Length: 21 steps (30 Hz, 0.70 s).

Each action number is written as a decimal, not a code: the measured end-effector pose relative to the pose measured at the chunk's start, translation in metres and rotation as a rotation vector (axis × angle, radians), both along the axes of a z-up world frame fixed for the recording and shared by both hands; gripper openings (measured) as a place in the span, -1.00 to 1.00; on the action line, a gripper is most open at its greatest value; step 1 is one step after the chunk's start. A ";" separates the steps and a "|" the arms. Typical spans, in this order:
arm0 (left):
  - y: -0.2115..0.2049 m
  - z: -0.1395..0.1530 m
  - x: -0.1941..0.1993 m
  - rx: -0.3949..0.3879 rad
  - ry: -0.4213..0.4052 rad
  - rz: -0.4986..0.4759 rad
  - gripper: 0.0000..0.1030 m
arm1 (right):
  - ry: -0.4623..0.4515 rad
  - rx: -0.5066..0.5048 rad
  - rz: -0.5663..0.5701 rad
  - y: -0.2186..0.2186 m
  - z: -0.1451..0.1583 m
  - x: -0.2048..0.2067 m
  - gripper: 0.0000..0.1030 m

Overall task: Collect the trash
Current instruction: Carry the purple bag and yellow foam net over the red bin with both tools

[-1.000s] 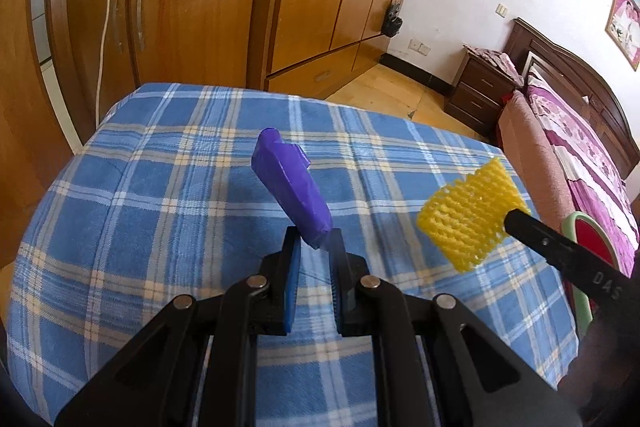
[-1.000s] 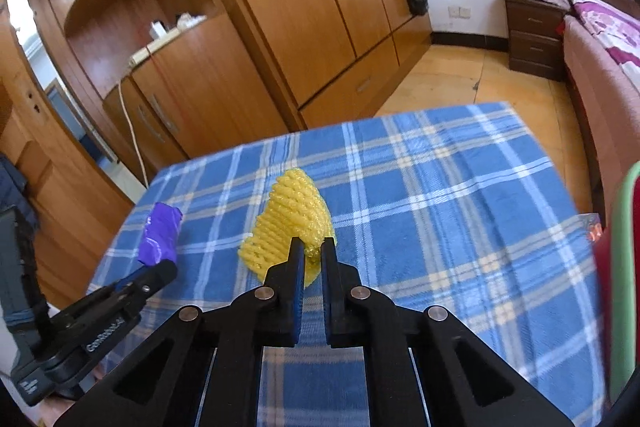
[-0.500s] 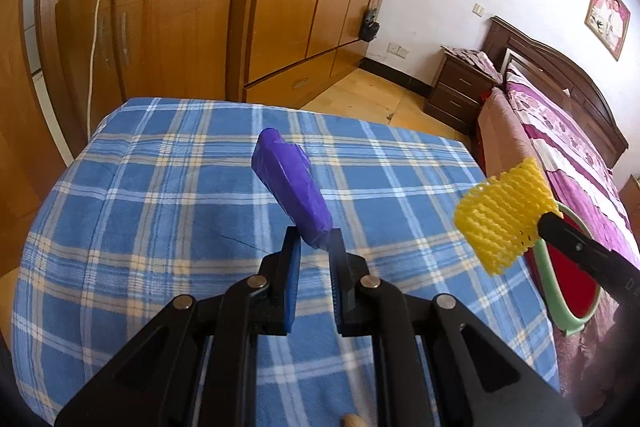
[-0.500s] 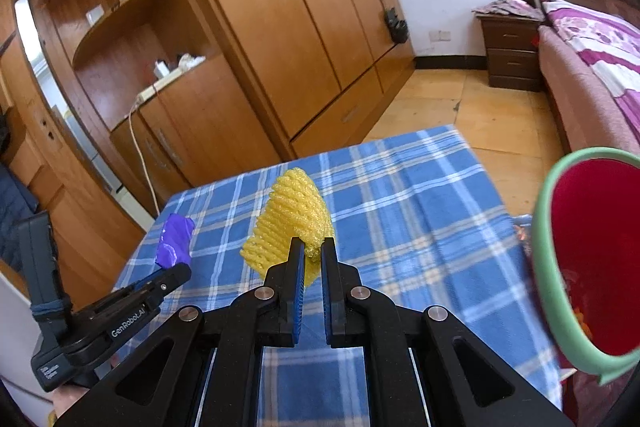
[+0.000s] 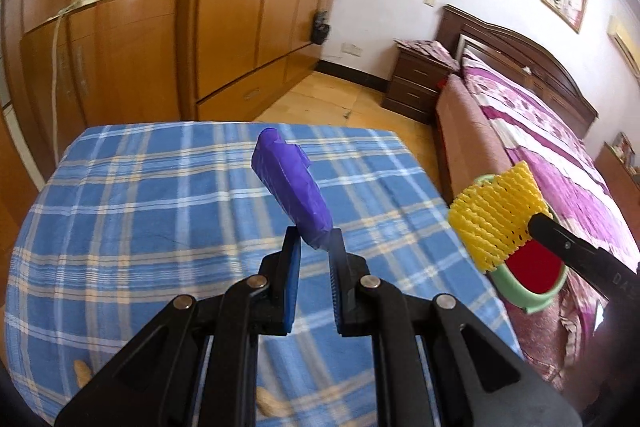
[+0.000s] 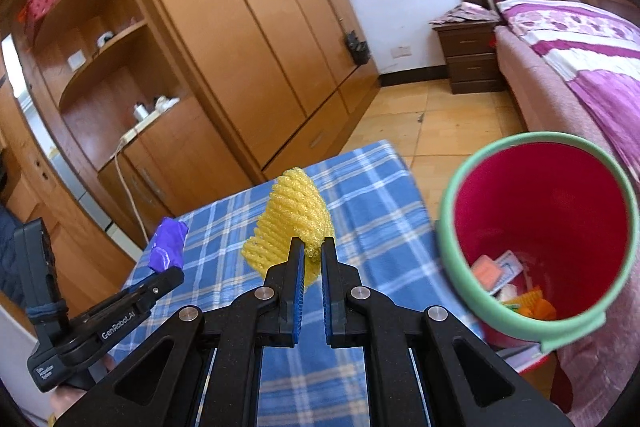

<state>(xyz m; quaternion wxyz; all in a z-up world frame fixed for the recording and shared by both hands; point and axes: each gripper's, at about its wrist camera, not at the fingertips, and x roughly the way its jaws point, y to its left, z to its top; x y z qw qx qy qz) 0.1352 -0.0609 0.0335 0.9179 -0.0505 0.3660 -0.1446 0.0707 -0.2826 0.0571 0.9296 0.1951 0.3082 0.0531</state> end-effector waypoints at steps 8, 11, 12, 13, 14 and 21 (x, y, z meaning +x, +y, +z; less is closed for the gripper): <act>-0.048 0.005 -0.010 0.021 -0.005 -0.115 -0.74 | -0.011 0.023 -0.108 -0.042 0.001 -0.027 -0.85; -0.067 0.006 -0.012 0.029 -0.009 -0.158 -0.74 | -0.016 0.022 -0.159 -0.060 0.001 -0.037 -0.85; -0.074 0.006 -0.013 0.030 -0.010 -0.172 -0.74 | -0.018 0.025 -0.178 -0.068 0.001 -0.041 -0.85; -0.081 0.006 -0.014 0.033 -0.011 -0.187 -0.74 | -0.018 0.026 -0.191 -0.073 0.001 -0.043 -0.85; -0.090 0.006 -0.014 0.036 -0.012 -0.207 -0.74 | -0.018 0.024 -0.212 -0.079 0.000 -0.046 -0.85; -0.143 0.001 -0.020 0.061 -0.021 -0.316 -0.74 | 0.004 -0.007 -0.319 -0.109 -0.012 -0.058 -0.85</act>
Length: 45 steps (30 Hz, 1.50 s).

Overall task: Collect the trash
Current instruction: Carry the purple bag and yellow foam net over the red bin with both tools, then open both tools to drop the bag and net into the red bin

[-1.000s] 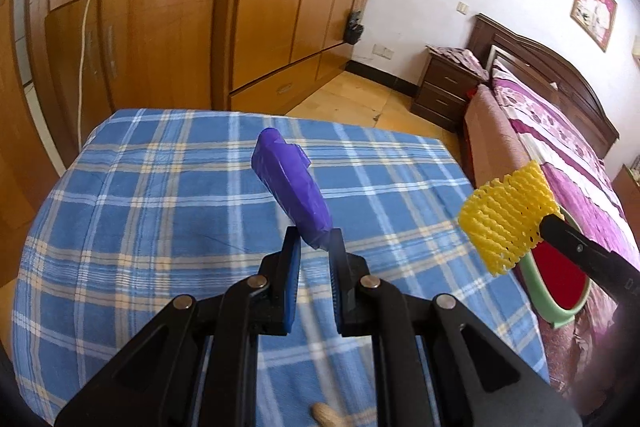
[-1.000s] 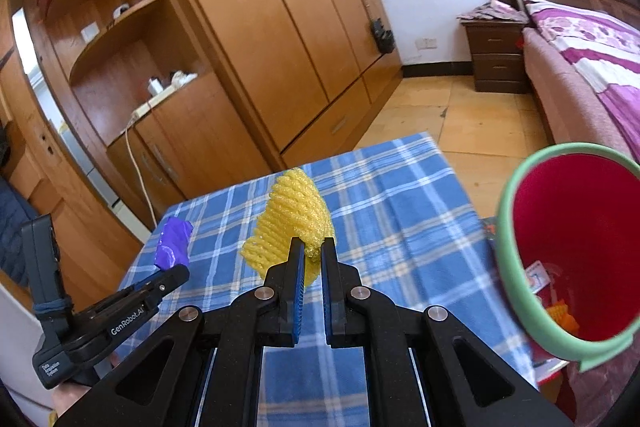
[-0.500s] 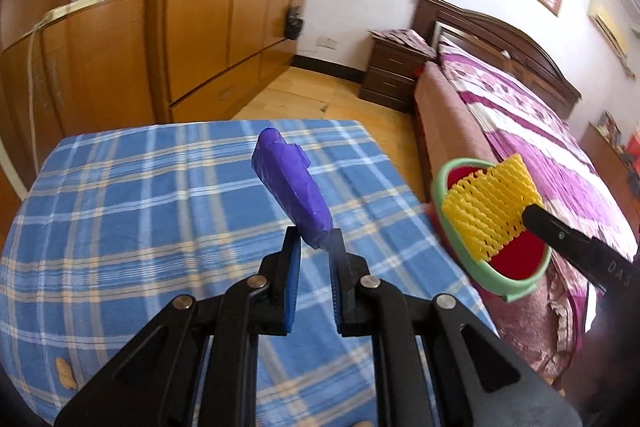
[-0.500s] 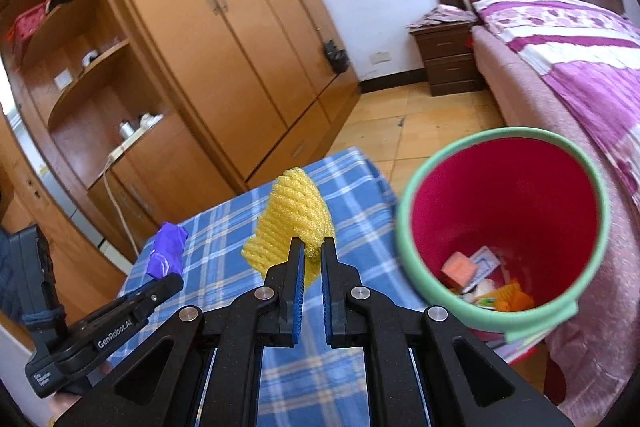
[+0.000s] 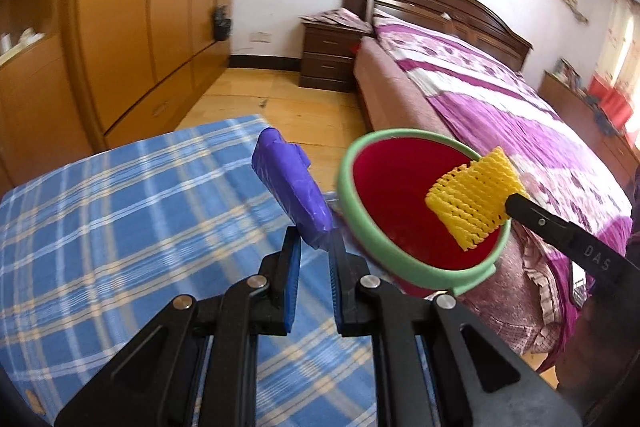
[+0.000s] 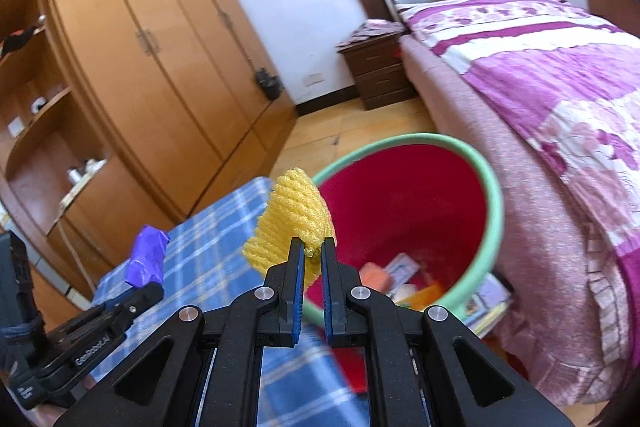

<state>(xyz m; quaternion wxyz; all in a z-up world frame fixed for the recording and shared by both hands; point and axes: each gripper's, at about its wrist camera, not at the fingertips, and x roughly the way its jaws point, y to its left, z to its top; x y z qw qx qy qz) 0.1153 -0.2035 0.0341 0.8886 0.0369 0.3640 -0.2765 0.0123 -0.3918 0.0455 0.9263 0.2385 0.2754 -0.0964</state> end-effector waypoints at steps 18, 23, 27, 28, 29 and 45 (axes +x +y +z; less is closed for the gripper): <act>-0.101 -0.043 0.022 0.056 0.071 -0.166 -0.74 | 0.055 -0.010 -0.151 -0.059 -0.037 -0.008 -0.80; -0.105 -0.046 0.023 0.066 0.081 -0.166 -0.57 | 0.060 0.002 -0.144 -0.062 -0.041 -0.005 -0.75; -0.099 -0.044 0.023 0.062 0.085 -0.140 -0.35 | 0.060 0.020 -0.137 -0.063 -0.043 -0.003 -0.58; -0.096 -0.043 0.023 0.058 0.088 -0.133 -0.33 | 0.059 0.023 -0.134 -0.062 -0.043 -0.003 -0.56; -0.094 -0.042 0.023 0.057 0.091 -0.127 -0.30 | 0.056 0.027 -0.130 -0.061 -0.043 -0.004 -0.52; -0.026 -0.021 0.003 0.031 0.099 0.013 -0.12 | 0.026 -0.012 -0.049 -0.021 -0.020 -0.015 0.15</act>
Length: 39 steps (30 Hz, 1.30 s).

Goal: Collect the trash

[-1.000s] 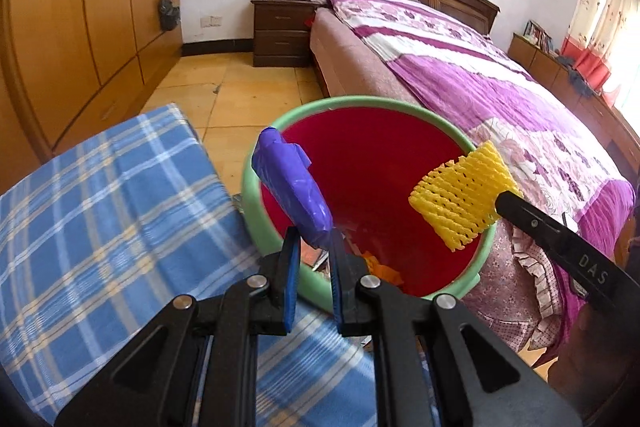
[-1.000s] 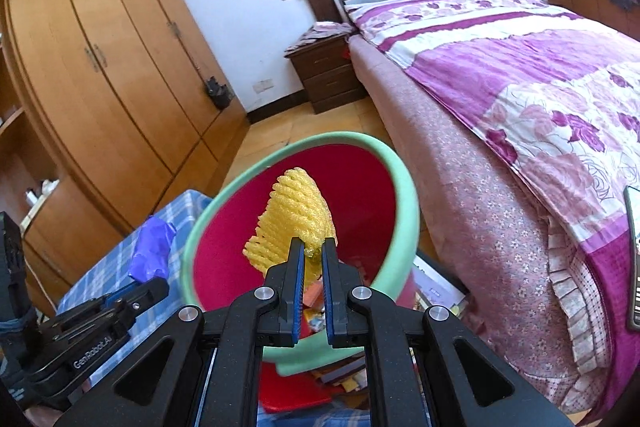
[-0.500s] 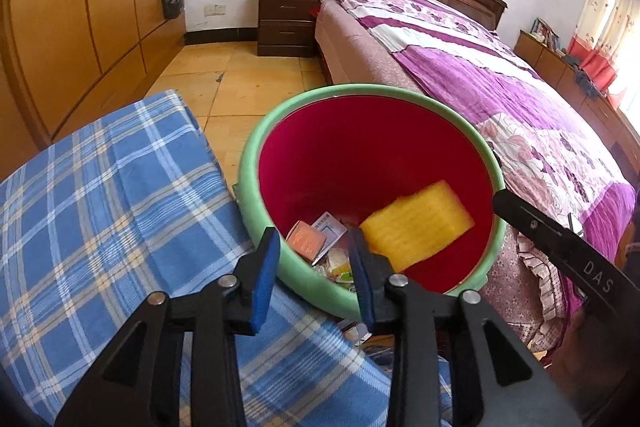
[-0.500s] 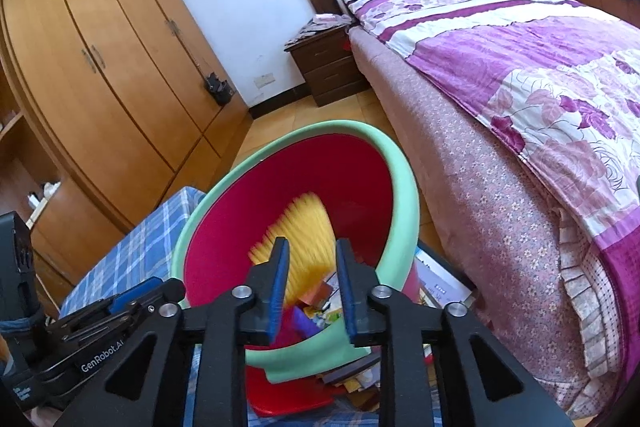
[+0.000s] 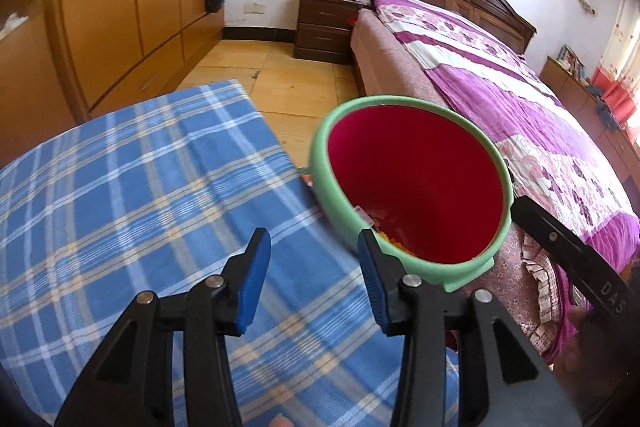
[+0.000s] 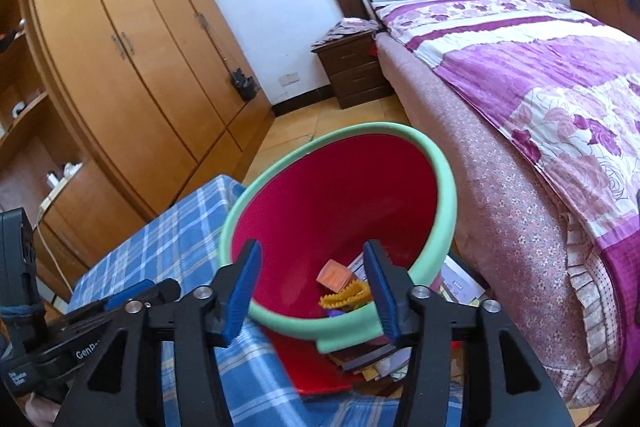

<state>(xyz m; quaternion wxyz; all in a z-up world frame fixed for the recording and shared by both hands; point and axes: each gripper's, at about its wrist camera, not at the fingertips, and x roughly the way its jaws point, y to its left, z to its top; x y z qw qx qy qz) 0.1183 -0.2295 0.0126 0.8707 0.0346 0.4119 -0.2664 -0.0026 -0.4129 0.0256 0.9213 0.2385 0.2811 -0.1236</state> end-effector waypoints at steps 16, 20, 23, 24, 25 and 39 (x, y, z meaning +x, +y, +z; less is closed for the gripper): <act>0.099 0.031 -0.046 -0.015 -0.069 0.185 -0.12 | -0.019 -0.053 0.093 0.070 0.022 -0.028 0.41; 0.121 0.031 -0.056 -0.010 -0.069 0.231 -0.12 | -0.024 -0.075 0.124 0.089 0.025 -0.034 0.41; 0.135 0.028 -0.065 -0.012 -0.069 0.256 -0.12 | -0.033 -0.087 0.147 0.103 0.026 -0.038 0.41; 0.139 0.027 -0.068 -0.012 -0.069 0.263 -0.12 | -0.033 -0.091 0.158 0.109 0.026 -0.039 0.41; 0.142 0.026 -0.070 -0.011 -0.069 0.269 -0.12 | -0.033 -0.093 0.166 0.112 0.025 -0.040 0.41; 0.184 0.017 -0.101 0.011 -0.130 0.400 -0.12 | -0.040 -0.176 0.235 0.153 0.014 -0.056 0.41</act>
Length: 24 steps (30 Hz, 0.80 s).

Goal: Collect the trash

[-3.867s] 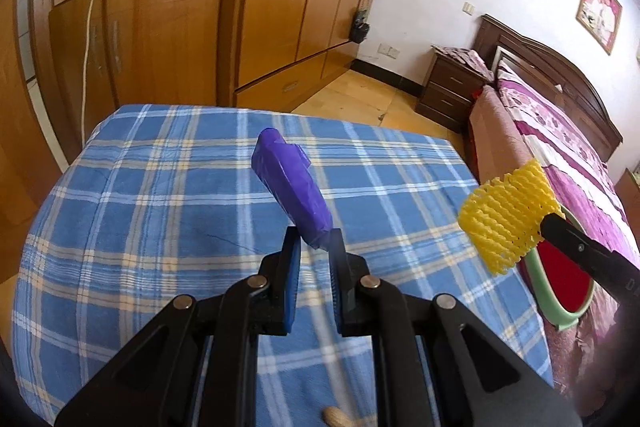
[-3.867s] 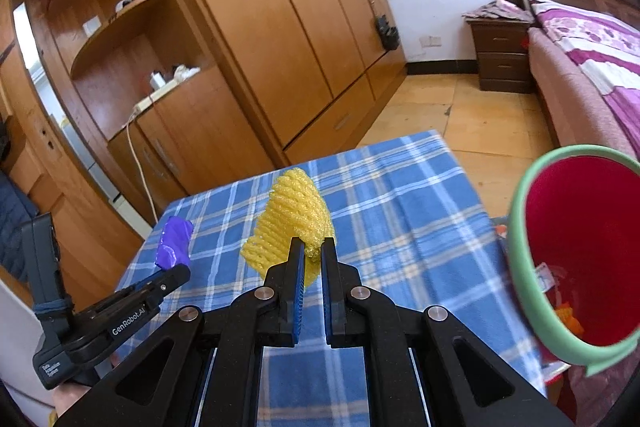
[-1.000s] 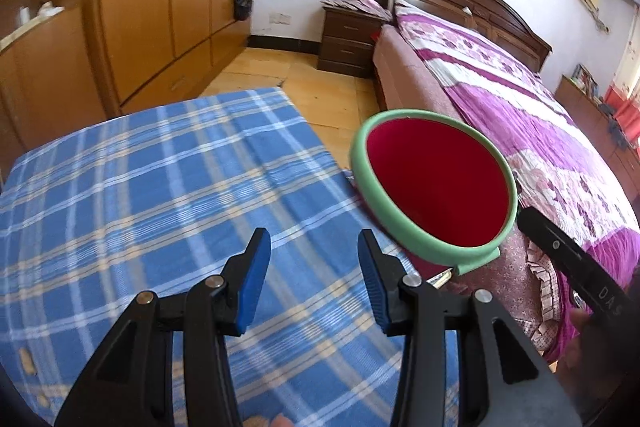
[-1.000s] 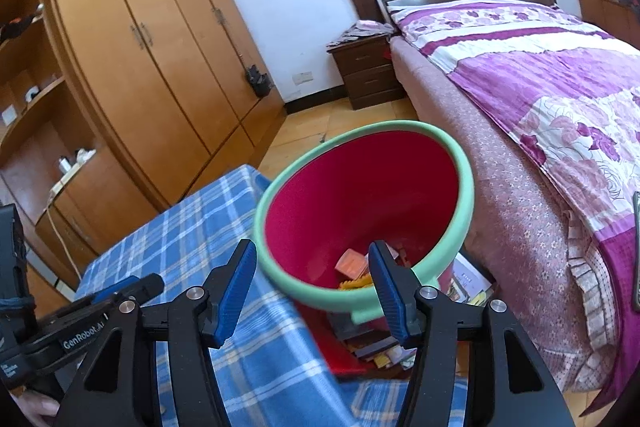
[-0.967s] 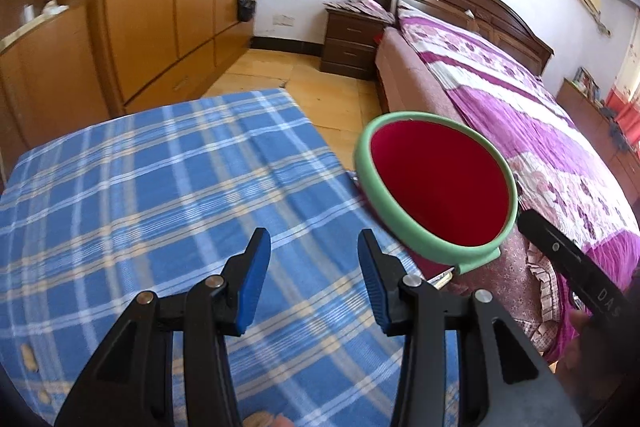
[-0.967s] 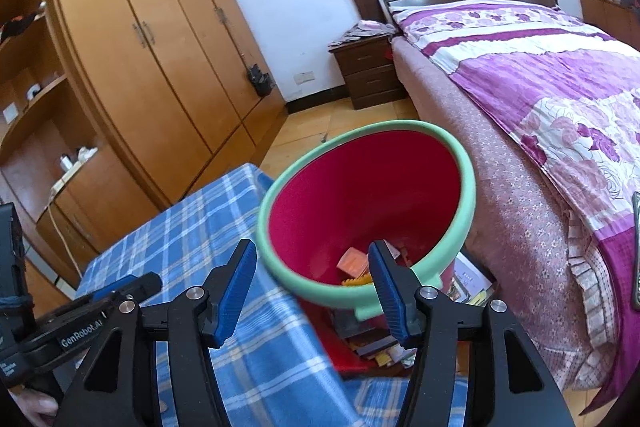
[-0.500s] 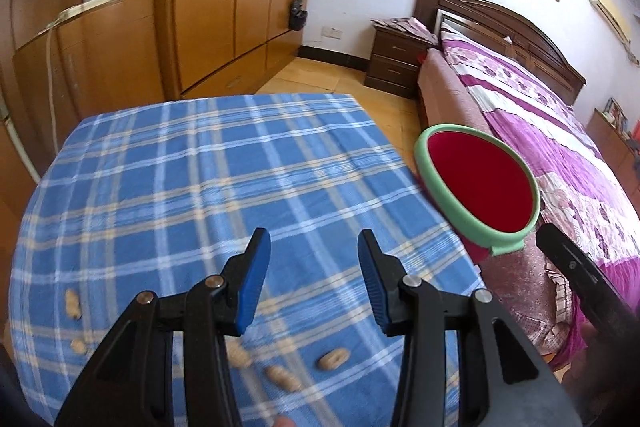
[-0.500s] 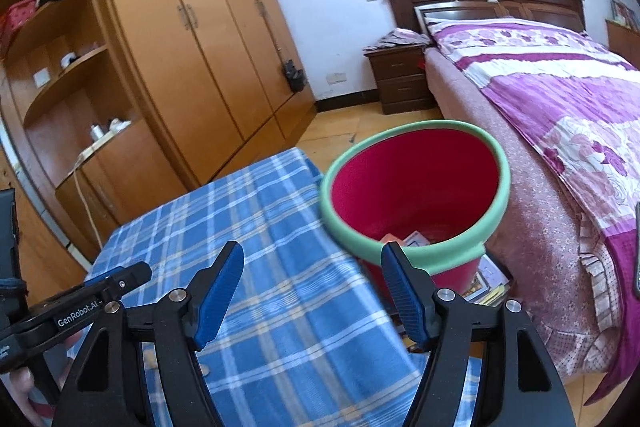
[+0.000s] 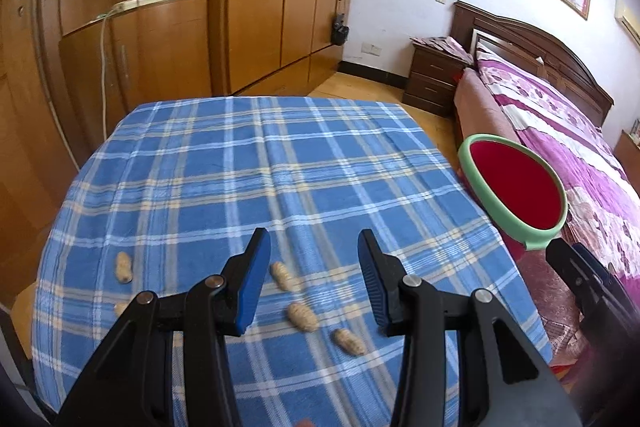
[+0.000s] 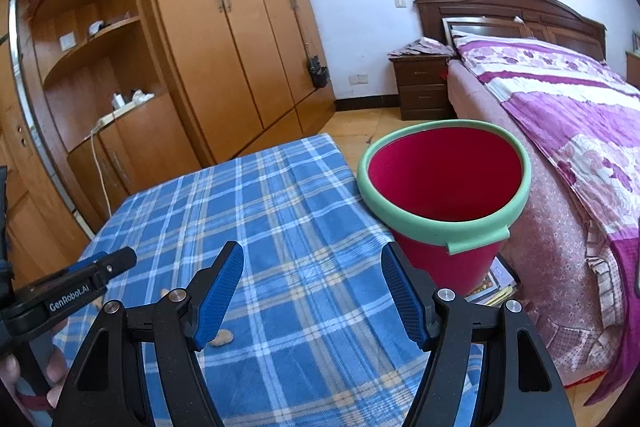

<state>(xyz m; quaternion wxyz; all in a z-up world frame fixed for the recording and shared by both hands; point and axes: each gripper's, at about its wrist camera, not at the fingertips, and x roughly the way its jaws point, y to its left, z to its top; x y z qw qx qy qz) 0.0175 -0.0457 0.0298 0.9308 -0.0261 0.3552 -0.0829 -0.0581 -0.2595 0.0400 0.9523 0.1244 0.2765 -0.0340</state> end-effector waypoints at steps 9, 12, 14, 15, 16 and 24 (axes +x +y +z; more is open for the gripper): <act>0.009 -0.007 -0.004 0.021 -0.004 0.030 -0.12 | 0.018 -0.019 0.026 0.012 -0.009 -0.003 0.41; 0.009 -0.009 -0.005 0.024 -0.007 0.036 -0.12 | 0.017 -0.018 0.025 0.012 -0.010 -0.003 0.41; 0.009 -0.010 -0.005 0.026 -0.009 0.038 -0.12 | 0.017 -0.017 0.021 0.012 -0.011 -0.003 0.41; 0.009 -0.010 -0.005 0.027 -0.010 0.039 -0.11 | 0.016 -0.016 0.020 0.012 -0.011 -0.003 0.41; 0.009 -0.011 -0.005 0.030 -0.012 0.039 -0.11 | 0.017 -0.015 0.018 0.012 -0.011 -0.004 0.41; 0.009 -0.012 -0.005 0.032 -0.013 0.039 -0.11 | 0.018 -0.013 0.015 0.011 -0.012 -0.004 0.41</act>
